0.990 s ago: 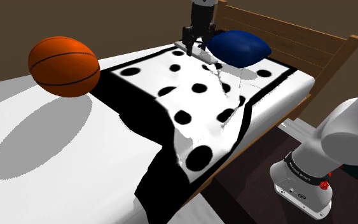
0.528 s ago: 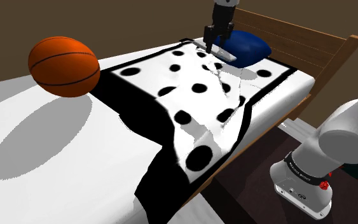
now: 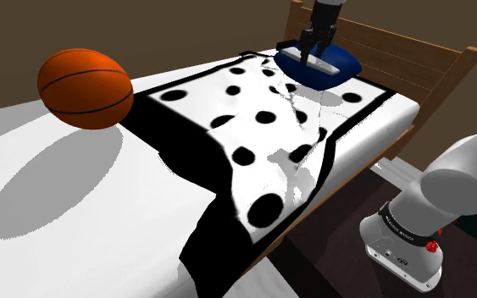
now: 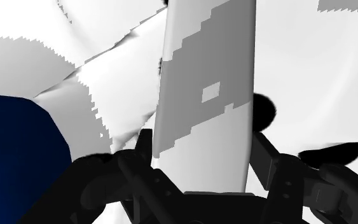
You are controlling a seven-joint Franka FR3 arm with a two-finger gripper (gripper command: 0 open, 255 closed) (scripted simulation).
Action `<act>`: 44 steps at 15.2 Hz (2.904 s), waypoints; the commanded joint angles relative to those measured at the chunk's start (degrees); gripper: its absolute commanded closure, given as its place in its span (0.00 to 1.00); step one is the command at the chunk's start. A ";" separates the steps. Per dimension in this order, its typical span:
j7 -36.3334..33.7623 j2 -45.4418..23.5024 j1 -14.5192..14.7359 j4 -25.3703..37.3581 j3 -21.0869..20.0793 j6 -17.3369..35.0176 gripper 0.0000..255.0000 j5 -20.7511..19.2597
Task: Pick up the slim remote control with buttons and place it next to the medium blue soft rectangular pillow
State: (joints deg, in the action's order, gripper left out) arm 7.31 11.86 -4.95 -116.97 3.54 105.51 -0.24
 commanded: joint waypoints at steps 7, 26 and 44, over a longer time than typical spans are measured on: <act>11.53 -0.84 -4.80 0.63 7.11 0.26 1.00 -1.26; 39.66 -19.33 -17.16 21.60 21.66 -3.42 1.00 4.14; 56.33 -51.92 -39.34 66.23 23.13 -17.96 1.00 17.65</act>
State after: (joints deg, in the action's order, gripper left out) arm 63.34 -40.48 -44.53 -49.32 26.59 86.56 17.49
